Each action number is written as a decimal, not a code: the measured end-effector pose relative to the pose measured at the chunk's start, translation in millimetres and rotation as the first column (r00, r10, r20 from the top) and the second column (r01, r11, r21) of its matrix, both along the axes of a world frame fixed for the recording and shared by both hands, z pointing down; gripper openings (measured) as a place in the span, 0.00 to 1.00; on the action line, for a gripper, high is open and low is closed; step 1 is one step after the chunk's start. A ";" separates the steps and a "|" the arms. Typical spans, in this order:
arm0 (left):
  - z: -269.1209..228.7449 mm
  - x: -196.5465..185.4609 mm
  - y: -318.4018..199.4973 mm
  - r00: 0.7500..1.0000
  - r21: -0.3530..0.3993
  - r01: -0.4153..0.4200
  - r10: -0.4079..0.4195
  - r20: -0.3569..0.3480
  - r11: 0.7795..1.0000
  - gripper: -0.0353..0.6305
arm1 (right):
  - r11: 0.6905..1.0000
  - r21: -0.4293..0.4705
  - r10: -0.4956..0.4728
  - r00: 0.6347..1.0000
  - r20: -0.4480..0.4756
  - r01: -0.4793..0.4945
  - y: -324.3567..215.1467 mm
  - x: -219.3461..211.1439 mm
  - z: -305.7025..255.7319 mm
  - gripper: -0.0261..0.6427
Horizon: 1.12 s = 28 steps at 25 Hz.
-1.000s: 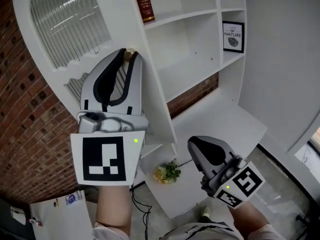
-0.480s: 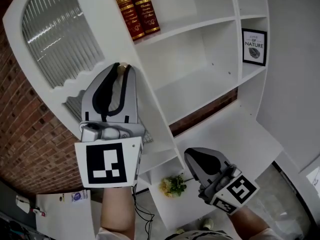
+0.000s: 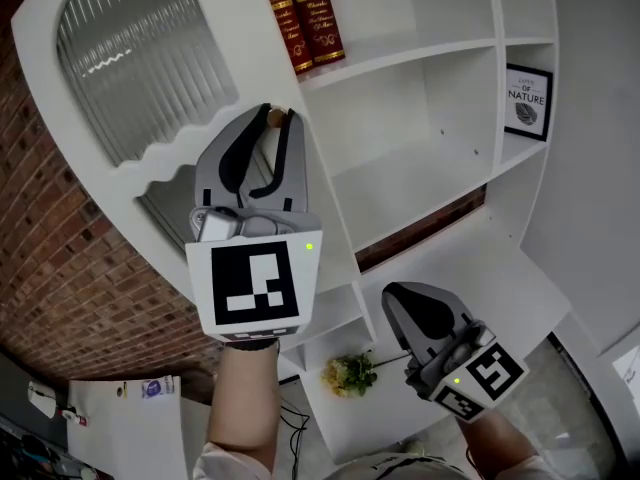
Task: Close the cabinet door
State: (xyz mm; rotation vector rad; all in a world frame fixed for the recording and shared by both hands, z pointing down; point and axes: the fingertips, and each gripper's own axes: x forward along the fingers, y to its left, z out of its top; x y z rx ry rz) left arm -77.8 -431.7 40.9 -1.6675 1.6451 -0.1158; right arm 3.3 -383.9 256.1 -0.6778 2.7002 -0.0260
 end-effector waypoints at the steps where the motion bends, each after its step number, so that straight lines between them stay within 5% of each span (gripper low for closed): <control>1: -0.1 -1.3 -2.4 1.000 -0.001 0.004 -0.004 0.000 1.000 0.18 | 1.000 -0.002 0.001 1.000 -0.001 -0.001 -1.4 0.1 0.8 0.07; 28: -0.4 -21.1 -35.0 0.999 0.043 0.042 -0.041 -0.023 0.998 0.19 | 1.000 -0.005 -0.017 0.999 -0.032 0.017 -27.0 -6.9 7.5 0.07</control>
